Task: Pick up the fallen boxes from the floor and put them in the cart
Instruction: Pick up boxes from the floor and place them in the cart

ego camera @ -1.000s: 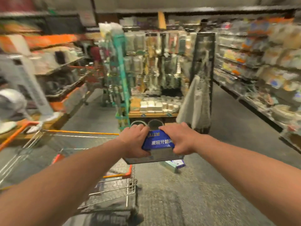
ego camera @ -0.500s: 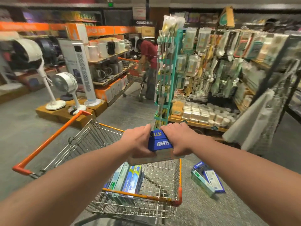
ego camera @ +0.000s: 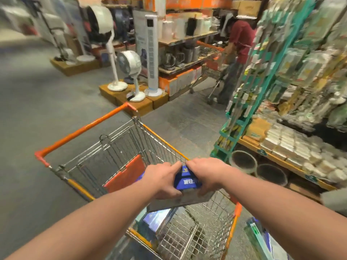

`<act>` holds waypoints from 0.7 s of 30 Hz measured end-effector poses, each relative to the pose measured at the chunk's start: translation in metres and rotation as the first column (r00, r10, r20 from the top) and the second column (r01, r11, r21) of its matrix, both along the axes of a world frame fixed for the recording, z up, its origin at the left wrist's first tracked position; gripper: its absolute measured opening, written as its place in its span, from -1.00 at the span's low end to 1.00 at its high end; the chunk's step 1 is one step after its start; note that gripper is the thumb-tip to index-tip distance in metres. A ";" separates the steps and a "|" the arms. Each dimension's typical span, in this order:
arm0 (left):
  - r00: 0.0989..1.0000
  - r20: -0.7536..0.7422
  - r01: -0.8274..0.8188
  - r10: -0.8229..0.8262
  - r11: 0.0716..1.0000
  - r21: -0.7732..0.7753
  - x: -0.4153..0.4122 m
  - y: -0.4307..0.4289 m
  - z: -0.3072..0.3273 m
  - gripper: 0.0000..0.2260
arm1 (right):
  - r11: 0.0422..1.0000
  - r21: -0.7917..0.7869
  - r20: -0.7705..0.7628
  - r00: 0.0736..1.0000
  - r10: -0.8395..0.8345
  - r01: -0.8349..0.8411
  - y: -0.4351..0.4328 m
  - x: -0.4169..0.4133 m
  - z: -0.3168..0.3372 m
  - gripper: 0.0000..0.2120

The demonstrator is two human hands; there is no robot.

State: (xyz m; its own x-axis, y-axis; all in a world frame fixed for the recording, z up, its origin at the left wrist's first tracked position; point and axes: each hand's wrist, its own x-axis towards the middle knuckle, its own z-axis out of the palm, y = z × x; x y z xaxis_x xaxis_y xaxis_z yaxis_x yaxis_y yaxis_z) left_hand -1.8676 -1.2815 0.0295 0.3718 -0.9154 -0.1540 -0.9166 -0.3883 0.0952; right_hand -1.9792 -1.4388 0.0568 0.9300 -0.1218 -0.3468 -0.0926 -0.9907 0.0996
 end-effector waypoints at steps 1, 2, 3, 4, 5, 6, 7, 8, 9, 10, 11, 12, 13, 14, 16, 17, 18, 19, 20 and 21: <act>0.998 -0.021 -0.055 0.055 0.998 0.007 -0.004 -0.007 -0.011 -0.35 | 0.999 0.007 -0.011 0.999 0.038 -0.038 -0.011 0.004 -0.013 -0.37; 0.993 -0.043 -0.105 0.106 0.994 0.026 -0.009 -0.012 -0.023 -0.38 | 0.997 0.024 -0.023 0.997 0.071 -0.071 -0.020 0.007 -0.026 -0.41; 0.985 -0.068 -0.154 0.157 0.987 0.046 -0.015 -0.017 -0.036 -0.40 | 0.994 0.041 -0.042 0.993 0.106 -0.105 -0.028 0.010 -0.039 -0.44; 0.973 -0.092 -0.205 0.211 0.976 0.069 -0.021 -0.021 -0.049 -0.42 | 0.987 0.057 -0.050 0.987 0.153 -0.150 -0.034 0.012 -0.052 -0.47; 0.956 -0.118 -0.258 0.269 0.961 0.095 -0.028 -0.024 -0.063 -0.42 | 0.977 0.071 -0.065 0.977 0.203 -0.199 -0.040 0.014 -0.066 -0.51; 0.937 -0.137 -0.307 0.322 0.944 0.119 -0.035 -0.026 -0.078 -0.41 | 0.964 0.085 -0.064 0.964 0.259 -0.254 -0.044 0.017 -0.079 -0.54; 0.919 -0.148 -0.345 0.365 0.928 0.144 -0.041 -0.029 -0.094 -0.40 | 0.948 0.090 -0.073 0.948 0.311 -0.304 -0.048 0.020 -0.094 -0.54; 0.901 -0.160 -0.377 0.403 0.910 0.170 -0.047 -0.031 -0.111 -0.38 | 0.931 0.094 -0.089 0.928 0.362 -0.354 -0.051 0.023 -0.110 -0.51; 0.883 -0.174 -0.403 0.436 0.894 0.197 -0.053 -0.033 -0.127 -0.36 | 0.914 0.097 -0.117 0.908 0.403 -0.394 -0.054 0.026 -0.126 -0.48; 0.863 -0.193 -0.425 0.467 0.877 0.223 -0.058 -0.035 -0.145 -0.33 | 0.900 0.101 -0.136 0.890 0.435 -0.424 -0.055 0.028 -0.143 -0.46; 0.842 -0.212 -0.446 0.496 0.861 0.245 -0.062 -0.036 -0.162 -0.31 | 0.890 0.110 -0.159 0.876 0.455 -0.442 -0.057 0.029 -0.162 -0.46; 0.821 -0.230 -0.461 0.522 0.845 0.271 -0.063 -0.039 -0.180 -0.30 | 0.881 0.126 -0.172 0.865 0.471 -0.455 -0.059 0.031 -0.181 -0.46; 0.803 -0.246 -0.471 0.543 0.831 0.297 -0.065 -0.040 -0.196 -0.29 | 0.877 0.141 -0.190 0.857 0.479 -0.459 -0.060 0.031 -0.199 -0.46; 0.788 -0.258 -0.478 0.560 0.819 0.318 -0.065 -0.042 -0.213 -0.28 | 0.872 0.148 -0.191 0.852 0.488 -0.466 -0.061 0.031 -0.216 -0.45; 0.754 -0.283 -0.491 0.593 0.795 0.356 -0.067 -0.045 -0.246 -0.27 | 0.861 0.150 -0.219 0.833 0.509 -0.487 -0.062 0.033 -0.248 -0.41; 0.740 -0.287 -0.499 0.609 0.782 0.372 -0.067 -0.047 -0.261 -0.26 | 0.856 0.142 -0.230 0.824 0.517 -0.498 -0.062 0.035 -0.263 -0.40; 0.729 -0.281 -0.508 0.624 0.769 0.388 -0.067 -0.049 -0.276 -0.25 | 0.849 0.131 -0.241 0.814 0.529 -0.512 -0.062 0.038 -0.277 -0.40; 0.721 -0.270 -0.517 0.639 0.754 0.405 -0.067 -0.051 -0.290 -0.25 | 0.843 0.129 -0.254 0.804 0.538 -0.523 -0.061 0.042 -0.290 -0.40; 0.710 -0.261 -0.527 0.654 0.740 0.418 -0.067 -0.052 -0.303 -0.26 | 0.837 0.128 -0.262 0.796 0.546 -0.532 -0.060 0.045 -0.303 -0.38; 0.697 -0.255 -0.538 0.670 0.724 0.432 -0.066 -0.054 -0.316 -0.27 | 0.831 0.127 -0.270 0.787 0.554 -0.541 -0.059 0.048 -0.316 -0.36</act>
State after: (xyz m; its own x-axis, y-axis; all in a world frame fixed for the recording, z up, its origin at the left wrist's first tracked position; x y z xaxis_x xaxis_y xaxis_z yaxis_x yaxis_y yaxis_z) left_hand -1.9340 -1.3351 -0.2861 0.6787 -0.3880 -0.6236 -0.3849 -0.9110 0.1480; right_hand -1.9311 -1.4982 -0.2591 0.6959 0.3982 -0.5977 0.4927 -0.8702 -0.0061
